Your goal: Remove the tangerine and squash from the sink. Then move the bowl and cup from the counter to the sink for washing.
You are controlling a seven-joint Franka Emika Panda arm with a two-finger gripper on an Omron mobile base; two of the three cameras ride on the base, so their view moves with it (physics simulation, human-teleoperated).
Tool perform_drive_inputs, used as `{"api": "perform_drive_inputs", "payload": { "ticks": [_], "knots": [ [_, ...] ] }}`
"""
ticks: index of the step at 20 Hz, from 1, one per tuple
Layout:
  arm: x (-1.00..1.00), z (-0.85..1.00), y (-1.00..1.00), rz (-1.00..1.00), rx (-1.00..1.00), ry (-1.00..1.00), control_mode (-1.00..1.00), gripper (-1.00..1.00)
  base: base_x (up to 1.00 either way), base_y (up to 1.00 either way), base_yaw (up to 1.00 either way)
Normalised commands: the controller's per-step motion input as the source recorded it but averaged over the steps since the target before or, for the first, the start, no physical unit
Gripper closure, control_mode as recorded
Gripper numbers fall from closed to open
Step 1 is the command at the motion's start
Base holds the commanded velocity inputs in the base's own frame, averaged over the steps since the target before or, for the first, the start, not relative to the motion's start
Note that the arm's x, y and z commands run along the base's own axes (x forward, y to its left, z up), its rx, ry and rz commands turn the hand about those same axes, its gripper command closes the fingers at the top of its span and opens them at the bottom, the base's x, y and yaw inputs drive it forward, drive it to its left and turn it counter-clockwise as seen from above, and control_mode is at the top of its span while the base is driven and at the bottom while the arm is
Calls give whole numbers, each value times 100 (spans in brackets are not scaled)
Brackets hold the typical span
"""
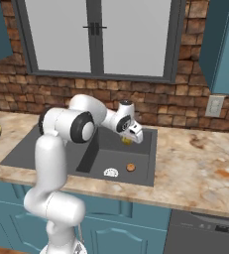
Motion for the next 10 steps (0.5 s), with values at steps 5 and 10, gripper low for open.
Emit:
{"api": "perform_drive_inputs", "payload": {
  "ticks": [5,10],
  "knots": [
    [-19,36,-10,6,-6,-3,-100,100,0,0,0],
    [-19,28,-13,4,-7,-1,-100,100,0,0,0]
  ]
}}
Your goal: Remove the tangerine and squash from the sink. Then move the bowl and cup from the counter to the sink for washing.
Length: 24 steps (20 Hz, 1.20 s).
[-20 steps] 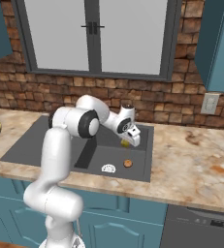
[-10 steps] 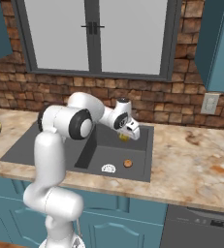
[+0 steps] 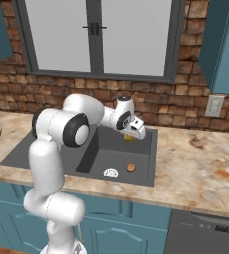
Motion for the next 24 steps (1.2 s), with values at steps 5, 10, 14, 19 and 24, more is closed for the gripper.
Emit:
{"api": "perform_drive_inputs", "payload": {
  "ticks": [5,10,14,19,24],
  "knots": [
    [-21,30,-14,2,-6,0,-100,100,0,0,0],
    [-21,34,-13,1,-4,0,-100,100,0,0,0],
    [-23,28,-16,0,-4,0,-100,100,0,0,0],
    [-22,22,-19,0,-3,0,-100,100,0,0,0],
    [-17,15,-22,0,-1,0,-100,100,0,0,0]
  ]
}}
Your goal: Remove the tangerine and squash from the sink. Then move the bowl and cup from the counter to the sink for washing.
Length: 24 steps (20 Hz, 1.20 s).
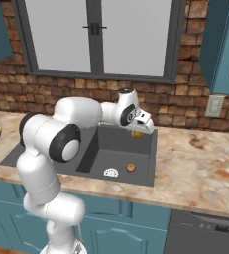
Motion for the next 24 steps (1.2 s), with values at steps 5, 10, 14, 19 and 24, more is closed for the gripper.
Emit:
{"api": "perform_drive_inputs", "payload": {
  "ticks": [5,10,14,19,24],
  "knots": [
    [-14,1,-28,0,-1,0,-100,100,0,0,0],
    [-12,0,-34,2,0,0,-100,100,0,0,0],
    [-12,0,-38,4,0,0,-100,100,0,0,0],
    [-15,0,-41,3,0,0,-100,100,0,0,0],
    [-16,0,-42,3,0,0,-100,100,0,0,0]
  ]
}}
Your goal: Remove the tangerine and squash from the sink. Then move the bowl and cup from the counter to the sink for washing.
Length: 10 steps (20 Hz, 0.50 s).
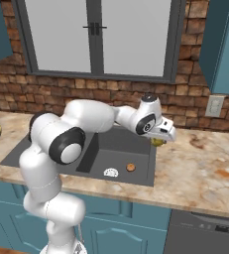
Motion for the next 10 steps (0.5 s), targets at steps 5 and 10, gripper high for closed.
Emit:
{"api": "perform_drive_inputs", "payload": {
  "ticks": [5,10],
  "knots": [
    [-15,0,-39,2,0,-1,-100,100,0,0,0],
    [-14,0,-36,1,0,-1,-100,100,0,0,0]
  ]
}}
